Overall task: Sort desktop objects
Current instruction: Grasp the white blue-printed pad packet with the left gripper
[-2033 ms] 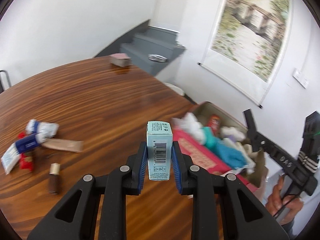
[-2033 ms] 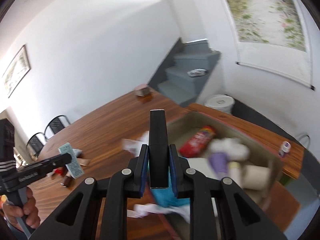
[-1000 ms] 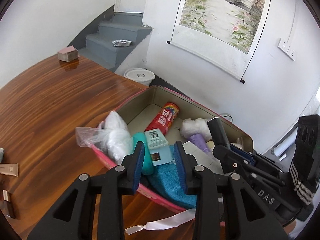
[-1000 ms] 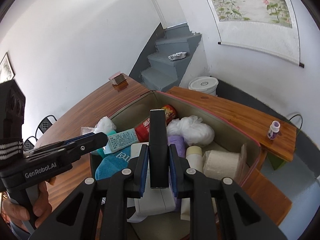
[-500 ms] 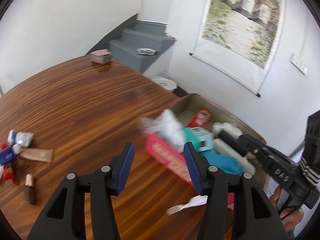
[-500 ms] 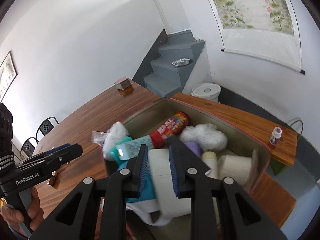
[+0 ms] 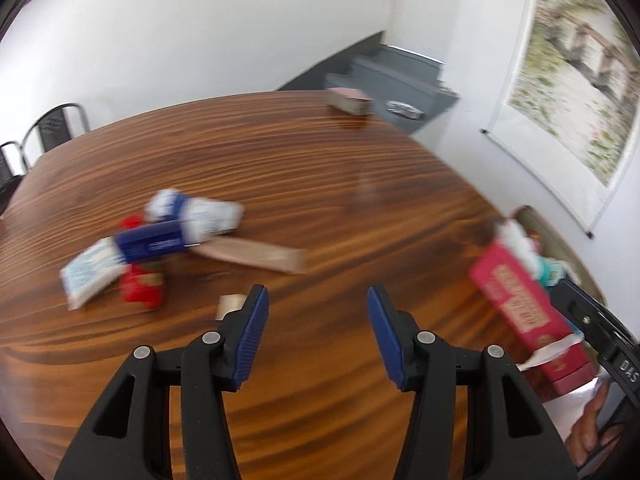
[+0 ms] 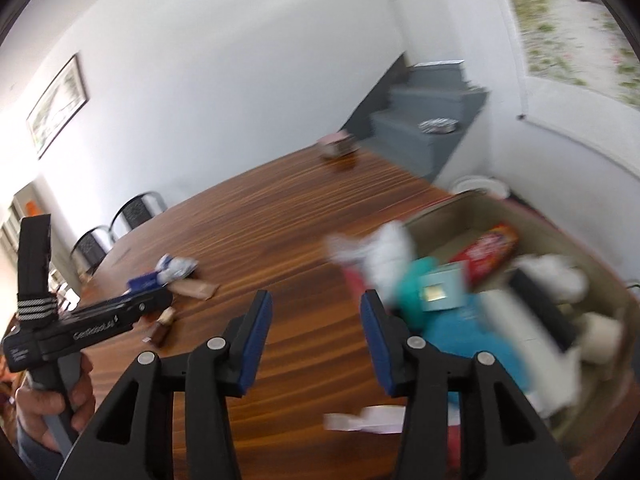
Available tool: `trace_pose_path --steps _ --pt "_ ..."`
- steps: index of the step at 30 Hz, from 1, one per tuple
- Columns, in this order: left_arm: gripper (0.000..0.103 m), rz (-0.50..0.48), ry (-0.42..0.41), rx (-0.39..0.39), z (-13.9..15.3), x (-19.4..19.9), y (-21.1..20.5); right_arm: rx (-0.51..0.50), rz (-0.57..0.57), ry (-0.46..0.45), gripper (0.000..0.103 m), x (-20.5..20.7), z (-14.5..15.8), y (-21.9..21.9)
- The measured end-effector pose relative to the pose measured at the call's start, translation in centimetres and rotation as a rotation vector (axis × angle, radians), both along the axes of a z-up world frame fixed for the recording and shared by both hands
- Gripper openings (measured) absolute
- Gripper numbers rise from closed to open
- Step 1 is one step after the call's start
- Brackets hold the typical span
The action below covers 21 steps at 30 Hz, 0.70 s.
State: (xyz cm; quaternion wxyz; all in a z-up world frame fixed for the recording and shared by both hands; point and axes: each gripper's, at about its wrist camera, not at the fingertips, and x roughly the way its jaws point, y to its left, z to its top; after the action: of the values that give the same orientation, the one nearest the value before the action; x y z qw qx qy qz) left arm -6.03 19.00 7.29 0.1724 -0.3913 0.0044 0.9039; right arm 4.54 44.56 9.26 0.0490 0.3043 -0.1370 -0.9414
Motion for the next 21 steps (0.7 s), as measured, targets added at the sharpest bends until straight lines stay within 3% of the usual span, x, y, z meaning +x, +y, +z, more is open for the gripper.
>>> trace_pose_path --steps 11,13,15,21 --pt "0.055 0.176 0.022 -0.085 -1.7 -4.5 -15.1 0.005 0.220 -0.108 0.051 -3.0 -2.3 -9.8" --pt "0.055 0.177 0.009 -0.095 -2.3 -5.4 -16.7 -0.005 0.245 -0.125 0.057 -3.6 -2.5 -10.9" --pt "0.055 0.169 0.007 -0.112 -2.7 -6.3 -17.6 -0.014 0.258 -0.134 0.079 -4.0 -2.7 -11.7" --pt "0.055 0.101 0.005 -0.142 -3.6 -9.3 -18.2 -0.005 0.294 -0.131 0.082 -4.7 -2.8 -13.8"
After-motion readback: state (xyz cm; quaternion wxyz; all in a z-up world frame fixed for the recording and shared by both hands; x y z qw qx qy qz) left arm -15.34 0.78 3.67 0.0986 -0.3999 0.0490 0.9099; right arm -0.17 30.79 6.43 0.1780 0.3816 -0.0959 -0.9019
